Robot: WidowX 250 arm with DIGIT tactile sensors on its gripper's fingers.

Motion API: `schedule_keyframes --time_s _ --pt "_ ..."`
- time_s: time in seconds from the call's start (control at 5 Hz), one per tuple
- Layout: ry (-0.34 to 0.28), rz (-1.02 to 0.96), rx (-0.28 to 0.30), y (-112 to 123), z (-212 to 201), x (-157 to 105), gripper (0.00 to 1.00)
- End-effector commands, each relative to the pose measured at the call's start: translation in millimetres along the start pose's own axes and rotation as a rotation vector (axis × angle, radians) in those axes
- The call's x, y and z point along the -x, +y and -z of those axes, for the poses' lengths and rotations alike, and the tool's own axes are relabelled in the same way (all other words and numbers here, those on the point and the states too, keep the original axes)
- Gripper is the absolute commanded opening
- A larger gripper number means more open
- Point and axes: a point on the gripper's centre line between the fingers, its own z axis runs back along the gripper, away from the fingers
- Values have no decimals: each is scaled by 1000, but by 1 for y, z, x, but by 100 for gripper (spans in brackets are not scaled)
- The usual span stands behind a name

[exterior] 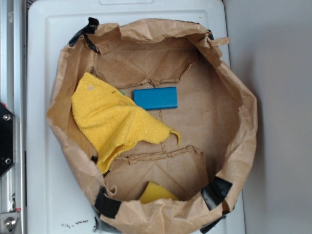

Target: Grab the blue block.

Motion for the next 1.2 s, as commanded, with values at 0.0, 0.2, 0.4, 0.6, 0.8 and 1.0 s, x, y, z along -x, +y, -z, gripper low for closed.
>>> schedule_keyframes --time_s 0.0,0.2,0.4,0.6,0.8,1.0 --pt "0 0 0 0 0 0 100" --pt "-37 -36 37 48 3 -52 100" --pt "-37 -36 37 48 3 -52 100" --pt "-37 -36 37 48 3 -52 100" --pt "-37 -36 37 48 3 -52 100" --pt "-37 -36 37 48 3 -52 100"
